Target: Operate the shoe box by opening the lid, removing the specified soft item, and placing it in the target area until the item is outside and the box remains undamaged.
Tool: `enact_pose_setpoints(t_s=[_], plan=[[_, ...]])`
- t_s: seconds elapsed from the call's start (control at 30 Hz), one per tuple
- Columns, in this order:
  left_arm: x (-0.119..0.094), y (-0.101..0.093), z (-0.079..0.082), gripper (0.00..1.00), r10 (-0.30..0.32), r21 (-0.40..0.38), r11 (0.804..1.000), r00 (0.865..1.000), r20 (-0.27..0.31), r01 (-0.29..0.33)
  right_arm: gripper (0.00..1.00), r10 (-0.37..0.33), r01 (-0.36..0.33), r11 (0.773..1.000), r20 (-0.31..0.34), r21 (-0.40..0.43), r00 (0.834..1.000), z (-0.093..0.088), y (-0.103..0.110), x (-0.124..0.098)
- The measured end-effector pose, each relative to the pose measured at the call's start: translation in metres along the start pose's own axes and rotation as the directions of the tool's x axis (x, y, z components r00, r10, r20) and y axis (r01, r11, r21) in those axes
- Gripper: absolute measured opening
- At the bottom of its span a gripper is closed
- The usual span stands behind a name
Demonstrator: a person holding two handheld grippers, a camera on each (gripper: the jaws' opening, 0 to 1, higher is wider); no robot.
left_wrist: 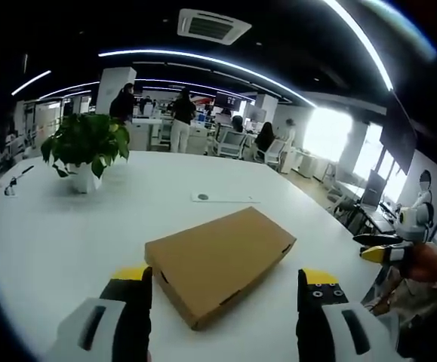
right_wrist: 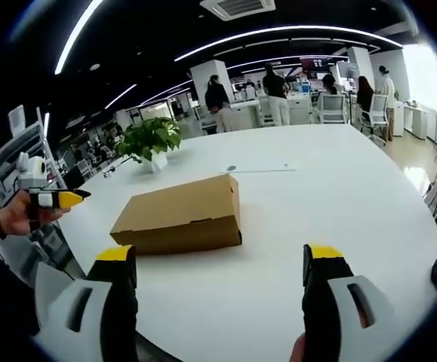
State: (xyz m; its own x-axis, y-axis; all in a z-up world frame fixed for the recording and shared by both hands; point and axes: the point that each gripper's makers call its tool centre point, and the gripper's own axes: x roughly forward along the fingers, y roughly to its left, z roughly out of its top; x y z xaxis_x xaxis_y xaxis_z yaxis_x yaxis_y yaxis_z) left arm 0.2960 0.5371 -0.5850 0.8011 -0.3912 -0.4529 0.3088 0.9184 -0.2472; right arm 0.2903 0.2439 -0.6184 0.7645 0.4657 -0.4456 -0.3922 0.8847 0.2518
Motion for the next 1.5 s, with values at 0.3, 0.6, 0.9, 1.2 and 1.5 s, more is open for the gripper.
enact_pose_setpoints(t_s=[0.3,0.6,0.9,1.2,1.5], plan=[[0.004,0.002,-0.003,0.8,0.0,0.0,1.0,1.0,-0.008,0.0,0.86,0.022,-0.022,1.0,-0.01,0.0,1.0,-0.002,0.006,0.011],[0.009,0.007,-0.01,0.8,0.004,-0.008,1.0,1.0,-0.021,-0.004,0.86,0.052,-0.052,0.999,-0.023,-0.005,0.998,0.0,0.012,0.028],[0.02,0.016,-0.014,0.8,0.014,-0.026,1.0,1.0,-0.026,-0.014,0.86,0.093,-0.094,0.995,-0.041,-0.02,0.995,0.008,0.017,0.055],[0.034,0.024,-0.025,0.8,0.017,-0.054,0.998,0.999,-0.038,-0.019,0.86,0.124,-0.126,0.992,-0.059,-0.025,0.99,0.013,0.017,0.081],[0.046,0.033,-0.038,0.8,0.022,-0.082,0.996,0.998,-0.058,-0.027,0.85,0.155,-0.157,0.987,-0.085,-0.016,0.984,0.012,0.021,0.108]])
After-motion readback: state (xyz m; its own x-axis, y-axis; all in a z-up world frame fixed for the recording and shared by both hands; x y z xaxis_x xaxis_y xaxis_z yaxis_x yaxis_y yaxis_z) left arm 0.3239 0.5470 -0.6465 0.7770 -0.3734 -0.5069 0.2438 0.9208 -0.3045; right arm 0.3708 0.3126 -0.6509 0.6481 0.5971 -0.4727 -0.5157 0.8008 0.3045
